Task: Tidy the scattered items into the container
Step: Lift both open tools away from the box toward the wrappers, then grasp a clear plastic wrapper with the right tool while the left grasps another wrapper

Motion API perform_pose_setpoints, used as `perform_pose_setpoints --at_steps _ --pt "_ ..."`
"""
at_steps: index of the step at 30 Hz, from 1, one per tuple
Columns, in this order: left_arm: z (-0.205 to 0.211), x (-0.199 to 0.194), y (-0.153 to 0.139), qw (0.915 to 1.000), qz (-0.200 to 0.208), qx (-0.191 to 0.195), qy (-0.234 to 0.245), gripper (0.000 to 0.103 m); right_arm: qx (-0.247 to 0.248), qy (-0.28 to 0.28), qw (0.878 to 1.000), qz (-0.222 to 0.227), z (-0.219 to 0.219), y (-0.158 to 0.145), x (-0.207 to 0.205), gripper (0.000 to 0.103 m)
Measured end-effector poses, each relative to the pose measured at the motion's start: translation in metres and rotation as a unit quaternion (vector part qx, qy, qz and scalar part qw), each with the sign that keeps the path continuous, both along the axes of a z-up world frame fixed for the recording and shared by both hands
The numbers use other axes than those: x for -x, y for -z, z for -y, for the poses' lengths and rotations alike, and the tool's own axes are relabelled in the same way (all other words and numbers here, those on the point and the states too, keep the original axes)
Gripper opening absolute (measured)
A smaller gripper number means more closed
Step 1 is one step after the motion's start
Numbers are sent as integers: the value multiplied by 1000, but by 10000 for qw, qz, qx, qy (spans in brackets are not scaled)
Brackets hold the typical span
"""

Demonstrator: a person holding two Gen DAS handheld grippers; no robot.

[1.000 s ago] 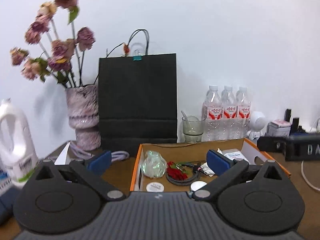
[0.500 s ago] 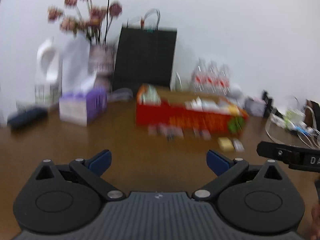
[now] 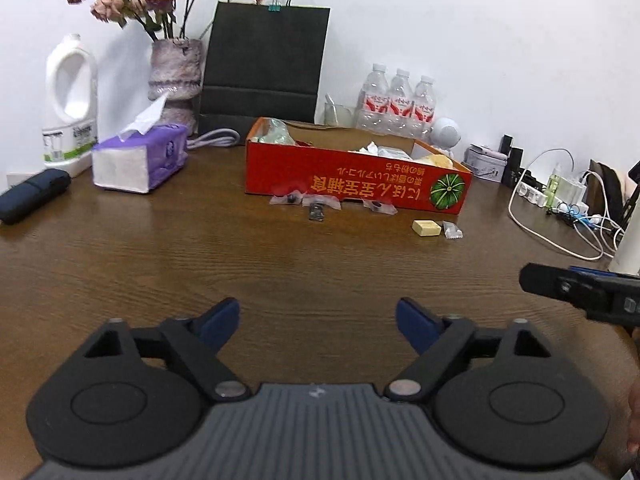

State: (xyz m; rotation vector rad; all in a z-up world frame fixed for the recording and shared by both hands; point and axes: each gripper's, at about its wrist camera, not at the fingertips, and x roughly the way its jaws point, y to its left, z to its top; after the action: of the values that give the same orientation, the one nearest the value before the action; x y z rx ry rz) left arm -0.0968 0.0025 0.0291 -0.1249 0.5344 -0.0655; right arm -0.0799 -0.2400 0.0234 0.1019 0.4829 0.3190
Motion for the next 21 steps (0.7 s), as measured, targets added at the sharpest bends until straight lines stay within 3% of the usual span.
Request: perform_pose_setpoints --at_steps 2,3,4,8,13,16,18,21 --pt "-6 -16 -2 9999 -93 0 84 57 21 93 9999 -140 2 0 -16 73" --pt "-9 -28 -5 9999 -94 -72 101 54 73 151 9997 -180 2 -1 -26 62" --pt "-11 -40 -10 9998 -49 -162 107 54 152 223 9995 -192 2 -1 -35 57" --pt "-18 -106 -25 9984 131 -526 176 59 499 366 9980 -152 -1 -6 -86 49" --pt "-33 -194 -11 9978 -435 -385 314 54 609 505 9952 -584 -7 3 -161 35" --pt "-37 -221 -1 9969 -635 -298 365 50 785 522 9917 -878 -14 17 -185 31" --pt "-38 -234 6 9958 -780 -249 420 42 810 460 9904 -1019 -17 25 -193 31" --pt "-38 -243 12 9952 -828 -215 485 40 935 449 9903 -926 -21 29 -197 30"
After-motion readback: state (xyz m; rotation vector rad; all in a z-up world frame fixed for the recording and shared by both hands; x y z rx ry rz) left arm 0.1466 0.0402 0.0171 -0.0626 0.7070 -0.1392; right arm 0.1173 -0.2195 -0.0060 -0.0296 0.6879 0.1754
